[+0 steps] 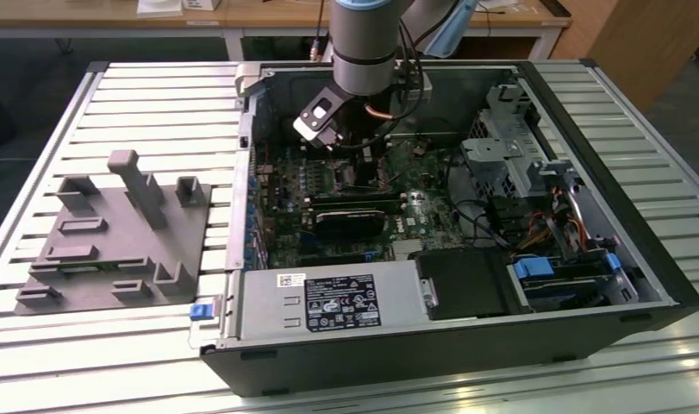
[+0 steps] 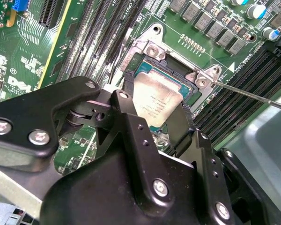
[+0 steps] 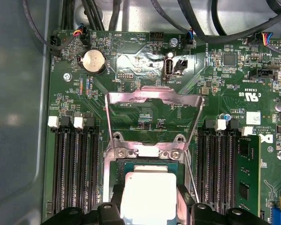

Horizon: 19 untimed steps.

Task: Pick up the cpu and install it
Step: 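Place the cpu into insertion slot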

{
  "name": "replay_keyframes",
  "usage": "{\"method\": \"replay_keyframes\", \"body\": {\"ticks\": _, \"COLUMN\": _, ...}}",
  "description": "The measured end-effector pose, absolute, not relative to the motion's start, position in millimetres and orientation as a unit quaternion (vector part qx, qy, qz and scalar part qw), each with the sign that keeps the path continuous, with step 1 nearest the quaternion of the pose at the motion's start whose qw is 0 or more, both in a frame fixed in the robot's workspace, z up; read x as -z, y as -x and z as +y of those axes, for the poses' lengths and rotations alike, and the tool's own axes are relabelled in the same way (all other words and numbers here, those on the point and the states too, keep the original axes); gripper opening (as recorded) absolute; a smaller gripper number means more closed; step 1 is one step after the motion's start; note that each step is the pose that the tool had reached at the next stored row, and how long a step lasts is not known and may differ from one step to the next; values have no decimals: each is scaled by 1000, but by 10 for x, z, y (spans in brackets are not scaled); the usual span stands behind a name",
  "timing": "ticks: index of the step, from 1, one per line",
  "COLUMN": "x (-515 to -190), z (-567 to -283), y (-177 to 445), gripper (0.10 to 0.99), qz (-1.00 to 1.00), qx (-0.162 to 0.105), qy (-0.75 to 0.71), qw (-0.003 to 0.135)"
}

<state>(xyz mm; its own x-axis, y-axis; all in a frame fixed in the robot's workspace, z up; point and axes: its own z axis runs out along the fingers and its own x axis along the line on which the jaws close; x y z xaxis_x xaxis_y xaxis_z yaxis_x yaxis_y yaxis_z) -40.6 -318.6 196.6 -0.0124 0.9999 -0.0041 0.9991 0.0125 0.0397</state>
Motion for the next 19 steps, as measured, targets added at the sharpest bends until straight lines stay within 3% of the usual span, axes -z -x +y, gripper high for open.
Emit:
{"method": "replay_keyframes", "body": {"ticks": 4, "x": -1965, "z": -3186, "y": 406, "gripper": 537, "qz": 711, "qx": -13, "qy": -703, "qw": 15}}
{"method": "replay_keyframes", "body": {"ticks": 5, "x": -1964, "z": -3186, "y": 406, "gripper": 600, "qz": 711, "qx": -13, "qy": -703, "qw": 15}}
{"method": "replay_keyframes", "body": {"ticks": 19, "x": -1956, "z": -3157, "y": 417, "gripper": 600, "qz": 707, "qx": -13, "qy": -707, "qw": 16}}
